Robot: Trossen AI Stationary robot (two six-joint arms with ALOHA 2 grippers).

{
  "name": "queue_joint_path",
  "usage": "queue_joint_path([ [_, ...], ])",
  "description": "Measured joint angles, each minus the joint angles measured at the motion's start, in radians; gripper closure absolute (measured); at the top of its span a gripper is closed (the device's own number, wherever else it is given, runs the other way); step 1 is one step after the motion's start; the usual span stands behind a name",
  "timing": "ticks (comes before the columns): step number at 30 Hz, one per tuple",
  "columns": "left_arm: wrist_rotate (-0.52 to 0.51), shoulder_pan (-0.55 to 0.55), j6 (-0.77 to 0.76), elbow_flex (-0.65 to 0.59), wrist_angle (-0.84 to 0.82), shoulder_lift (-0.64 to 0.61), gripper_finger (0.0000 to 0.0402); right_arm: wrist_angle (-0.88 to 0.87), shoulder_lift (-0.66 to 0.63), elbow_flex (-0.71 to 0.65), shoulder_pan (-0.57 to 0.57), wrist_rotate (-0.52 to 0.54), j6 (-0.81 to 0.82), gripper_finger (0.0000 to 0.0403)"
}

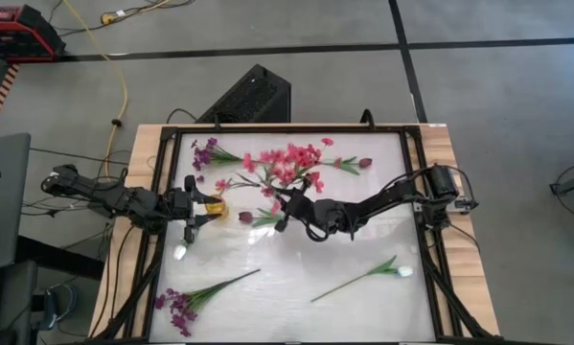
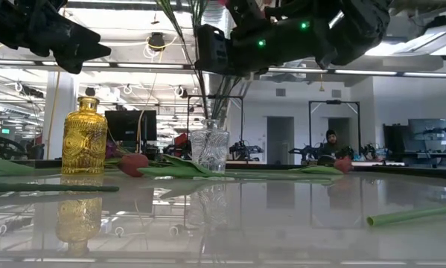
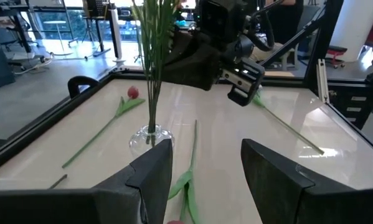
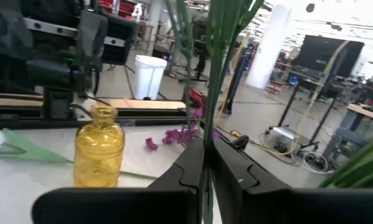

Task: Sort flowers into vase by color
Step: Put the red flower into the transparent vase

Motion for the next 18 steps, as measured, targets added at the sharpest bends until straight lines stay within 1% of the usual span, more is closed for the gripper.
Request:
queue_joint_path([
  [3, 0.000, 0.000, 0.000, 0.000, 0.000, 0.000, 0.0219, -0.021, -0.013, 0.000, 0.015, 0.066, -0.004, 0.0347],
  [6, 0.000, 0.000, 0.000, 0.000, -0.001, 0.000, 0.0219, -0.084, -0.033, 0.000, 0.030, 0.114, -0.005, 0.0346],
  [8, 0.000, 0.000, 0.000, 0.000, -0.001, 0.000, 0.0219, -0.125, -0.050, 0.000, 0.038, 0.121, 0.004, 0.0346],
  [10, 0.001, 0.000, 0.000, 0.000, -0.001, 0.000, 0.0219, -0.178, -0.071, 0.000, 0.041, 0.121, 0.046, 0.0346],
  [15, 0.002, 0.000, 0.000, 0.000, -0.001, 0.000, 0.0219, -0.401, -0.125, 0.000, 0.031, 0.115, 0.199, 0.0344],
  [18, 0.002, 0.000, -0.004, 0.000, -0.001, 0.000, 0.0219, -0.486, -0.149, 0.000, 0.019, 0.083, 0.261, 0.0328],
])
